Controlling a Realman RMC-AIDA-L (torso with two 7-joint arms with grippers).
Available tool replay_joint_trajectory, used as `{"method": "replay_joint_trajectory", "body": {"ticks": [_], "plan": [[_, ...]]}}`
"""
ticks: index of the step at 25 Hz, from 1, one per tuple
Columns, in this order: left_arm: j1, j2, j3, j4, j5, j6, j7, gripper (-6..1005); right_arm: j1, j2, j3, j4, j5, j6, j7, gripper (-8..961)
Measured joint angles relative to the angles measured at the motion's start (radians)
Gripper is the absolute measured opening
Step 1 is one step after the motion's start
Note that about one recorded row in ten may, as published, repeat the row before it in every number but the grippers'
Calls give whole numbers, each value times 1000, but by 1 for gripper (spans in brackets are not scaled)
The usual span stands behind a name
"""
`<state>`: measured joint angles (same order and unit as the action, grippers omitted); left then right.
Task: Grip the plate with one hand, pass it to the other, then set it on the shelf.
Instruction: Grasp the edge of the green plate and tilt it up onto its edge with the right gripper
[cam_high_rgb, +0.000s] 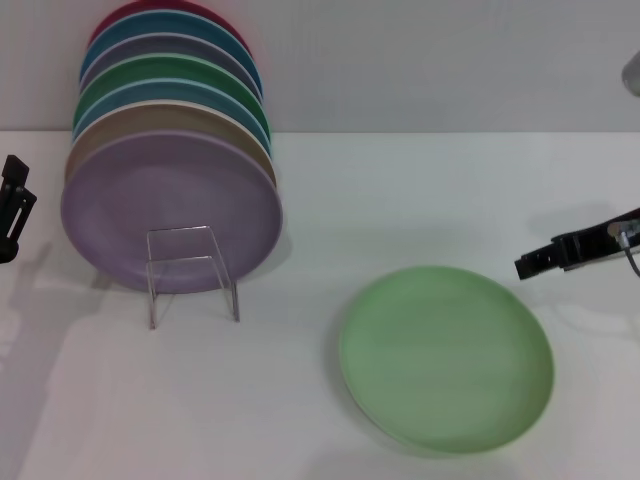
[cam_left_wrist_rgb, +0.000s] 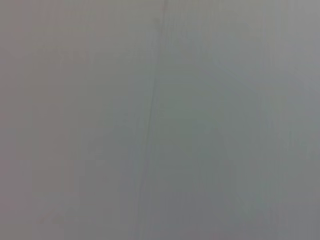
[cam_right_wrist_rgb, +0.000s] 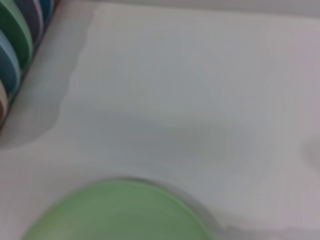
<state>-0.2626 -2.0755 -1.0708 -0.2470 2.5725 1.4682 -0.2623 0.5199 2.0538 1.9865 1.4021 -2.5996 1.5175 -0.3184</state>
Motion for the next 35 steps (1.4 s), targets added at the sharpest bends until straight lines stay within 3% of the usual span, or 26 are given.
{"method": "replay_joint_trajectory", "body": {"ticks": [13, 29, 35], "plan": [[-3, -1, 5, 0, 0, 2, -1, 816, 13, 8, 48, -204, 0, -64, -20, 550], [-6, 0, 0, 0, 0, 4, -2, 816, 28, 11, 40, -265, 0, -74, -25, 485], [-3, 0, 0, 0, 0, 19, 0, 816, 25, 11, 45, -270, -6, -73, -25, 359]]}}
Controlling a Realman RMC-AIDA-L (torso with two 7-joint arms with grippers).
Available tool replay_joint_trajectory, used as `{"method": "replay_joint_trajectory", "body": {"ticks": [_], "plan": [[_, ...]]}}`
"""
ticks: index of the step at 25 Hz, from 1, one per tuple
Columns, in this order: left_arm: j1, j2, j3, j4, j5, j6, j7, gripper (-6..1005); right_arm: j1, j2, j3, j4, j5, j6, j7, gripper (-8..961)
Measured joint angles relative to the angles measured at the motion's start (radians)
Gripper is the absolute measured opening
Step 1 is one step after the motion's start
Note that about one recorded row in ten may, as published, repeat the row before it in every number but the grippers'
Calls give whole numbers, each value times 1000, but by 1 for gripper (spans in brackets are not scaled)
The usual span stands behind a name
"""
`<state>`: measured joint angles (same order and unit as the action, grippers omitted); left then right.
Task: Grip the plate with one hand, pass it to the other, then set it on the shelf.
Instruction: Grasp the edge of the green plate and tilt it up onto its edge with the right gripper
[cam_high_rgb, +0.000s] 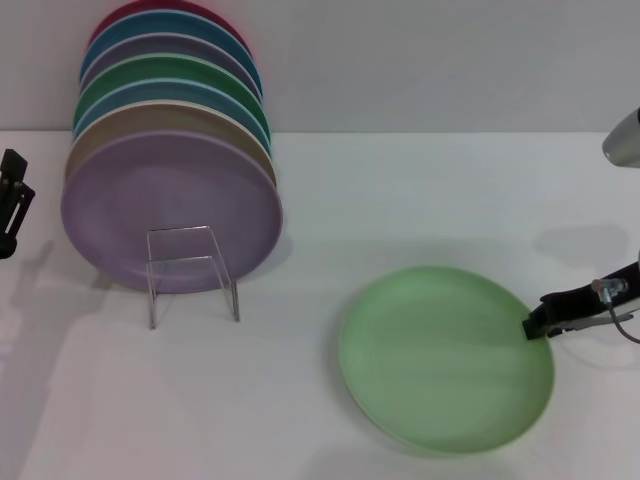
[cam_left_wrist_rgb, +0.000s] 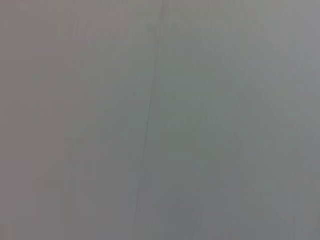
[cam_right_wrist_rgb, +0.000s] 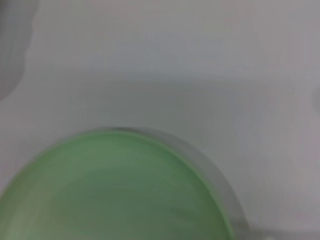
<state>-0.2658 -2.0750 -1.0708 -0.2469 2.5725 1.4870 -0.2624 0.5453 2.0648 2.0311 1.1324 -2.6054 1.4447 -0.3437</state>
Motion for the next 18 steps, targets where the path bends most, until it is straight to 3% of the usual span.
{"method": "replay_joint_trajectory", "body": {"ticks": [18], "plan": [[9, 1, -2, 7, 0, 30, -1, 815, -4, 7, -4, -11, 1, -13, -48, 77]]}}
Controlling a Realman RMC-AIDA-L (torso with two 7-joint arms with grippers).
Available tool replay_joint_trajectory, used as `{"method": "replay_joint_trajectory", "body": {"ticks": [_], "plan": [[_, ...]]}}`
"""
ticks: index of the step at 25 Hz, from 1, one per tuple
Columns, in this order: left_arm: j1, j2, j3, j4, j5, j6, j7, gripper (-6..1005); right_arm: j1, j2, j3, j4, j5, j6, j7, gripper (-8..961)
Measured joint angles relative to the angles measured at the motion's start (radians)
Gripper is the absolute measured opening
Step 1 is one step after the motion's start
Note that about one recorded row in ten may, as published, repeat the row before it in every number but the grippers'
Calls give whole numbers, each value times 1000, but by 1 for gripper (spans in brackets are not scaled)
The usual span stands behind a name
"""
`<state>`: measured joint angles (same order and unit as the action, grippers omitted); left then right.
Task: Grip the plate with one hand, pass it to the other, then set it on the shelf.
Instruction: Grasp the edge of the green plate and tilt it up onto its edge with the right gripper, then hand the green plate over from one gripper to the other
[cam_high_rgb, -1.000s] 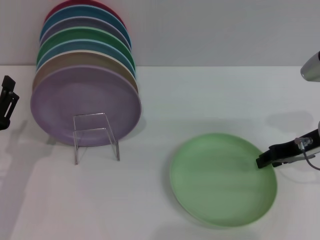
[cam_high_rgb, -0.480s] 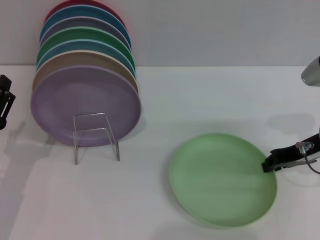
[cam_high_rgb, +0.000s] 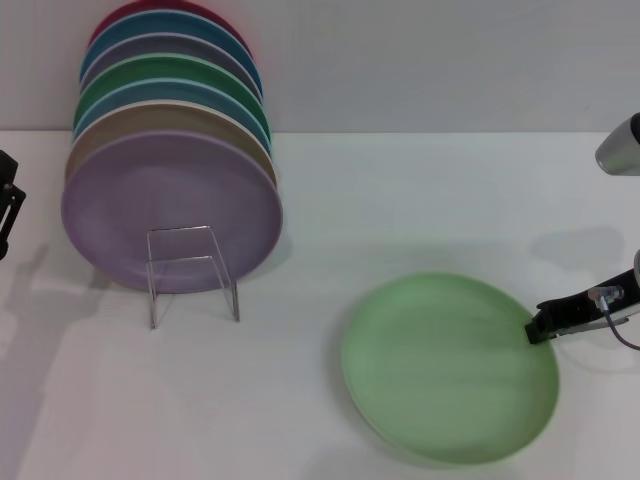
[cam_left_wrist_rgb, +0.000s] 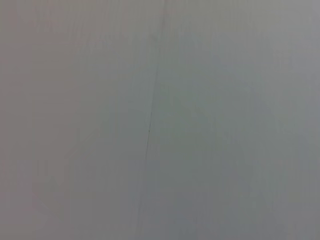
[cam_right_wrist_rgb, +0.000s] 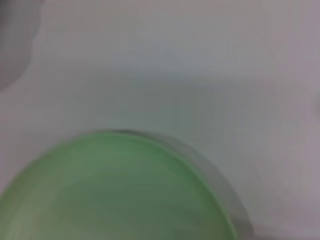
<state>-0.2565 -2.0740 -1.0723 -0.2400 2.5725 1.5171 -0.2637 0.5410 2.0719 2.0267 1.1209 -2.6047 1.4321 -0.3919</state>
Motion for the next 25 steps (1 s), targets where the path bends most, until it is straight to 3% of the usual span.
{"method": "replay_joint_trajectory", "body": {"ticks": [7, 14, 19, 25], "plan": [[0, 1, 0, 2, 0, 0, -1, 815, -9, 1, 2, 31, 1, -6, -2, 17], [2, 2, 0, -1, 0, 1, 1, 815, -102, 9, -9, 241, 96, -58, -39, 18], [2, 2, 0, -5, 0, 2, 1, 815, -189, 10, -69, 362, 148, -185, -75, 18], [0, 1, 0, -7, 0, 3, -5, 815, -234, 11, -150, 363, 156, -400, -128, 17]]}}
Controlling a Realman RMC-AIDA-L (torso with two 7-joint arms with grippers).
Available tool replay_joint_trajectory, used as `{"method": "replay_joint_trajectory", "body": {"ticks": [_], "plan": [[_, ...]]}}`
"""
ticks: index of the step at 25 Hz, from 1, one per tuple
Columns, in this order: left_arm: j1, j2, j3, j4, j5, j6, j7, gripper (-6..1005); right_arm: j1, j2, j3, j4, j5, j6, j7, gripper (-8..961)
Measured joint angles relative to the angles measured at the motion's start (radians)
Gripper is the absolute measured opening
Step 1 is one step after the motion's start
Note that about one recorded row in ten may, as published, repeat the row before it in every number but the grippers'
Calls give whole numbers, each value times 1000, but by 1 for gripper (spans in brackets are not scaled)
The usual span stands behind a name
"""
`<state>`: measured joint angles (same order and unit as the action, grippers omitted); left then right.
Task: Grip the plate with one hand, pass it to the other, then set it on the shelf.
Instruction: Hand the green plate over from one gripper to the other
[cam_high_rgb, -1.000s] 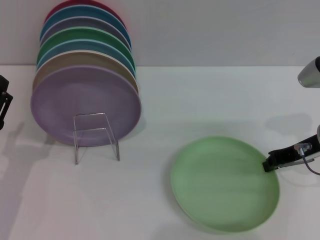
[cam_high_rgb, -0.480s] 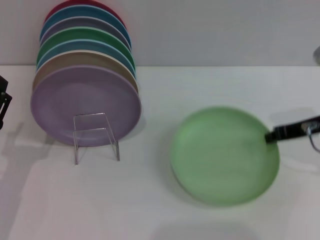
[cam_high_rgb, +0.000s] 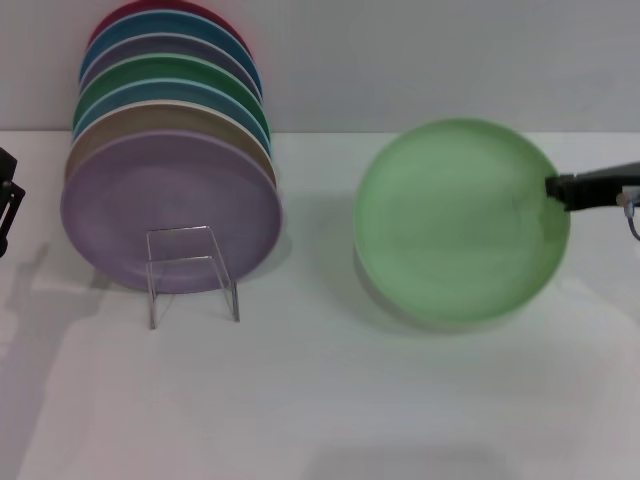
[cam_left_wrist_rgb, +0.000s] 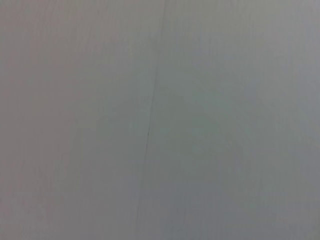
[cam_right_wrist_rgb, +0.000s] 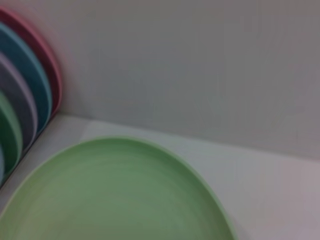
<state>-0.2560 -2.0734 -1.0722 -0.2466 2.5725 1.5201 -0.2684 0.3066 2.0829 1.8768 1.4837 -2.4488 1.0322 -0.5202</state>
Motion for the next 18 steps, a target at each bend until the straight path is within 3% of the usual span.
{"method": "replay_joint_trajectory", "body": {"ticks": [18], "plan": [[3, 1, 0, 0, 0, 20, -5, 815, -89, -1, -347, -96, -6, -641, -19, 17]]}}
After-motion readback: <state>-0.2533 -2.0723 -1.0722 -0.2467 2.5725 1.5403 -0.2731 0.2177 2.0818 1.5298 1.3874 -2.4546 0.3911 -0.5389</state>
